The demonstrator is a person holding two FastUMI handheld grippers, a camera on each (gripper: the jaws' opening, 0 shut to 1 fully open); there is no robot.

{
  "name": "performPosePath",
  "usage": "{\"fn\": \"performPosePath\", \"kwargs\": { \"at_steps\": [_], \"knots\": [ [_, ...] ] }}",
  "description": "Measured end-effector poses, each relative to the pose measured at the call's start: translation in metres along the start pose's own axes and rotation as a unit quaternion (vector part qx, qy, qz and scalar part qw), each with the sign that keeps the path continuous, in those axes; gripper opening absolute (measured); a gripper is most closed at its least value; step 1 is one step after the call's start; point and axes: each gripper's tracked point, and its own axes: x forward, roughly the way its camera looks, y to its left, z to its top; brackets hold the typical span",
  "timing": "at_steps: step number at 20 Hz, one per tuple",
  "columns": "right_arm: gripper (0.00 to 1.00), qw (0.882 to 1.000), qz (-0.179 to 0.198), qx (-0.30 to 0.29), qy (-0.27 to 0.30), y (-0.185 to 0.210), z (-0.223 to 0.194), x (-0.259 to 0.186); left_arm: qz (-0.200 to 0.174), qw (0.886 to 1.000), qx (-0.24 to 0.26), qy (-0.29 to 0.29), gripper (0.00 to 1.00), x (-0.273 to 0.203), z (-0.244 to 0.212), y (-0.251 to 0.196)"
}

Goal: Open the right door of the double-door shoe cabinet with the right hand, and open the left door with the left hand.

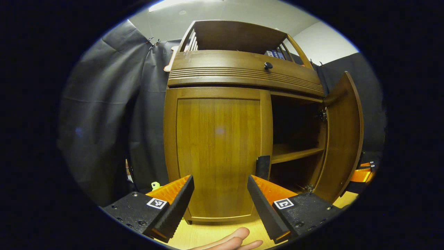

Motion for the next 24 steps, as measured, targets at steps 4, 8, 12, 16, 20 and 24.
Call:
{"fn": "performPosePath", "kwargs": {
  "at_steps": [4,8,12,16,20,24],
  "knots": [
    [0.25,1.0,-0.023,-0.013,-0.001,-0.015,-0.005,-0.022,-0.007,1.0,0.007,-0.004,0.92,0.0,0.002,-0.005],
    [0.24,0.999,-0.043,-0.01,0.003,-0.026,-0.01,-0.031,-0.011,1.0,0.008,-0.005,0.92,0.0,0.002,-0.006],
    [0.24,0.998,-0.064,0.001,-0.003,-0.043,-0.013,-0.042,-0.007,1.0,0.009,-0.003,0.92,0.004,0.0,-0.005],
    [0.24,0.99,-0.137,0.003,-0.019,-0.085,-0.012,-0.057,-0.004,1.0,0.014,0.003,0.93,0.005,-0.004,-0.008],
    [0.01,0.984,-0.173,0.016,-0.04,-0.135,-0.003,-0.078,-0.011,1.0,0.018,0.005,0.93,0.008,-0.008,-0.013],
    [0.01,0.989,-0.141,-0.009,-0.038,-0.158,0.0,-0.079,-0.025,1.0,0.014,0.008,0.92,0.012,-0.012,-0.02]
  ]
}}
